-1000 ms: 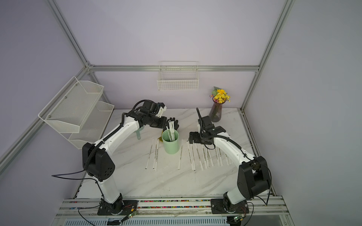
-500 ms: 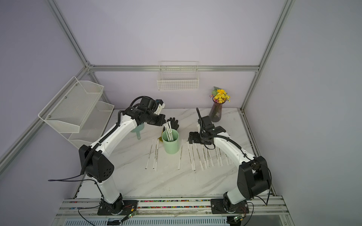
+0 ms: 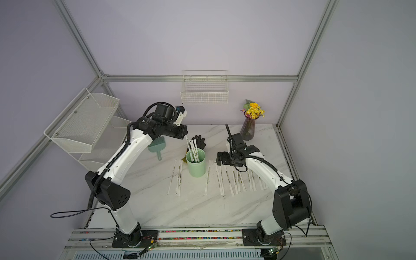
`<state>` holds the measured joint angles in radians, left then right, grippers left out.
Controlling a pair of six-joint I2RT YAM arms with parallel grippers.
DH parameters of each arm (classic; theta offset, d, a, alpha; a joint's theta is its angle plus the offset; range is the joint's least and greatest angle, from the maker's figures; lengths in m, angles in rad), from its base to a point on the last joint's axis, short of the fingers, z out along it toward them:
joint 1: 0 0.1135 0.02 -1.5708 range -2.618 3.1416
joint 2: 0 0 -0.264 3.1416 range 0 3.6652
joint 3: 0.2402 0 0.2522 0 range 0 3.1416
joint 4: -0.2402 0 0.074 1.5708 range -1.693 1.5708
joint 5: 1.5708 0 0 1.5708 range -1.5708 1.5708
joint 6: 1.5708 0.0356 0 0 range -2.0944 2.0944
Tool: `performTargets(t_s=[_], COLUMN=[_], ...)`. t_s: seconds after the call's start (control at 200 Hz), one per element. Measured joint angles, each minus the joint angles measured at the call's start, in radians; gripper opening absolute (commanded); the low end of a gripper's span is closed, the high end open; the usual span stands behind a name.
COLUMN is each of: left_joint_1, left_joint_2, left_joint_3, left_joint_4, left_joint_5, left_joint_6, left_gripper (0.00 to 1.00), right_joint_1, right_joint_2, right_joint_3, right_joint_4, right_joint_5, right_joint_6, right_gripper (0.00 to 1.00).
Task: Take the straws out of the storage container
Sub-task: Pick up the straw from the container, then place the straw at the center of the board.
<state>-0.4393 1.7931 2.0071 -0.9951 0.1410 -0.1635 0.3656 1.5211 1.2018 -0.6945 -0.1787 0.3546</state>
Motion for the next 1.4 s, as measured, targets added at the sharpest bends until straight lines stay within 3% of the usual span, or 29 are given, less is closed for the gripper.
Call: performTargets(t_s=[0.425,0.765,1.11,1.4], left_joint_1=[0.0,0.001,0.092,0.161], left_joint_2=[-0.185,-0.342,-0.304,-0.135], left_joint_3=[0.102,0.114,0.116,0.124], left_joint_4=[-0.032,-0.082,-0.227,-0.371], left_joint_5=[-0.073,-0.198,-0.254,-0.273], left_joint_6=[0.026,0.059,0.07,0.043], left_gripper=[0.03,0.02,0.01,0.01], right_joint_1=[0.0,0.0,0.0,-0.001], right_joint_2=[-0.003,-0.058,-0.07,-0.026], right_joint_3=[0.0,0.002,0.002,0.002], right_joint_4=[-0.001,0.0,-0.002,-0.01], right_joint_5=[0.0,-0.003,0.024,0.064], right_joint_6=[0.0,-0.011,-0.019,-0.019], right_gripper=[0.97,0.97,0.97,0.97])
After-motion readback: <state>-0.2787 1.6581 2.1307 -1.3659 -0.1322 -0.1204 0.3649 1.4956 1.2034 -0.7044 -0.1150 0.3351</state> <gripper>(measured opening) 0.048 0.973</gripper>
